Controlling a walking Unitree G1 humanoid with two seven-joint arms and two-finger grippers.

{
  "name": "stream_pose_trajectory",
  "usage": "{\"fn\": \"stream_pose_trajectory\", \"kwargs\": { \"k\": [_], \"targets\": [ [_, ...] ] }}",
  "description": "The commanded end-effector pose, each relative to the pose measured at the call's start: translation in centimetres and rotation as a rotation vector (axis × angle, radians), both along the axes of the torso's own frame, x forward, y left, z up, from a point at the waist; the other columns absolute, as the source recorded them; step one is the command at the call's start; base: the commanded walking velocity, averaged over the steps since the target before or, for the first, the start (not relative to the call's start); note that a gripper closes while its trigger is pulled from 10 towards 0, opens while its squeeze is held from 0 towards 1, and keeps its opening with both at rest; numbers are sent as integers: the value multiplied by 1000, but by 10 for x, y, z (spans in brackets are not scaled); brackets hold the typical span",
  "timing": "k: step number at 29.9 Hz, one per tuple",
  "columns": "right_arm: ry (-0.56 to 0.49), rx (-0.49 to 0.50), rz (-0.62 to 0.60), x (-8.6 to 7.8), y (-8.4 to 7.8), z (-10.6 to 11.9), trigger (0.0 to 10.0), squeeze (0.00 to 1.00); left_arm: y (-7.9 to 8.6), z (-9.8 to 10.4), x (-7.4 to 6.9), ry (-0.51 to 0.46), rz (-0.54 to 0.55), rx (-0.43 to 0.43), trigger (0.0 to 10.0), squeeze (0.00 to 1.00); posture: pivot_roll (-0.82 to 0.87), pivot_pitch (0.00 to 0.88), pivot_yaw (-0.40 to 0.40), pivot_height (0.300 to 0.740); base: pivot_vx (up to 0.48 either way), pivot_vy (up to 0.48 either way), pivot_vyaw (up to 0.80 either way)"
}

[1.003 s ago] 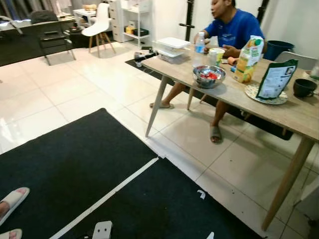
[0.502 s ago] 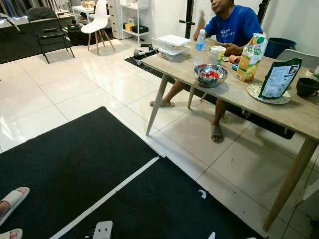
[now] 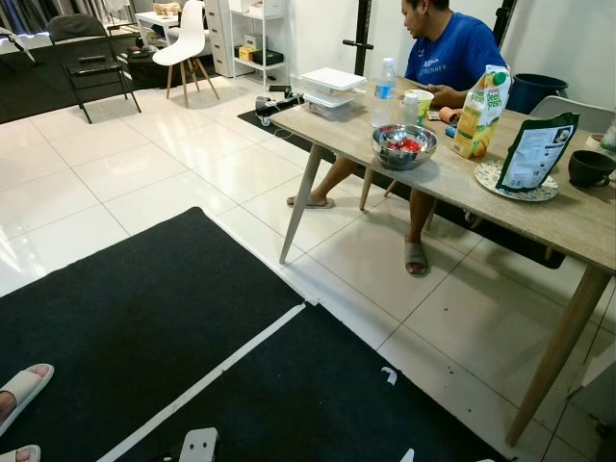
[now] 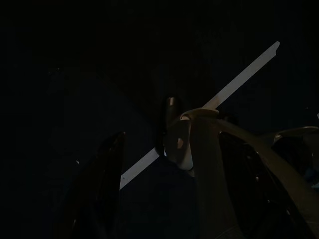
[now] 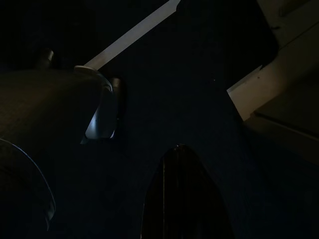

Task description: Restocking fridge

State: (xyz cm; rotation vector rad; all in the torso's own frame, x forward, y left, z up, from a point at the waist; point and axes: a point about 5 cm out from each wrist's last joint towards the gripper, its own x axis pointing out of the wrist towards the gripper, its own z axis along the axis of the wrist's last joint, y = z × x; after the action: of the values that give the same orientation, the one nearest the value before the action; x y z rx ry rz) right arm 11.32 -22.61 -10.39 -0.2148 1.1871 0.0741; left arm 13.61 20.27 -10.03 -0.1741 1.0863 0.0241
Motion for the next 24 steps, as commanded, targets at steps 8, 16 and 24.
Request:
{"fn": "stream_pose_trajectory", "kwargs": {
  "k": [8, 16, 24],
  "targets": [
    [9, 0, 5, -1, 1, -1, 10000, 0, -3, -1, -2, 7, -2, -6, 10000, 0, -16, 0, -22, 740, 0, 0, 0],
    [1, 7, -2, 0, 1, 0, 10000, 0, -4, -1, -1, 3, -2, -9, 10000, 0, -15, 3, -22, 740, 0, 0, 0],
    [4, 5, -1, 0, 1, 0, 10000, 0, -6, -1, -1, 2, -1, -14, 10000, 0, -18, 4, -22, 740, 0, 0, 0]
  ]
}}
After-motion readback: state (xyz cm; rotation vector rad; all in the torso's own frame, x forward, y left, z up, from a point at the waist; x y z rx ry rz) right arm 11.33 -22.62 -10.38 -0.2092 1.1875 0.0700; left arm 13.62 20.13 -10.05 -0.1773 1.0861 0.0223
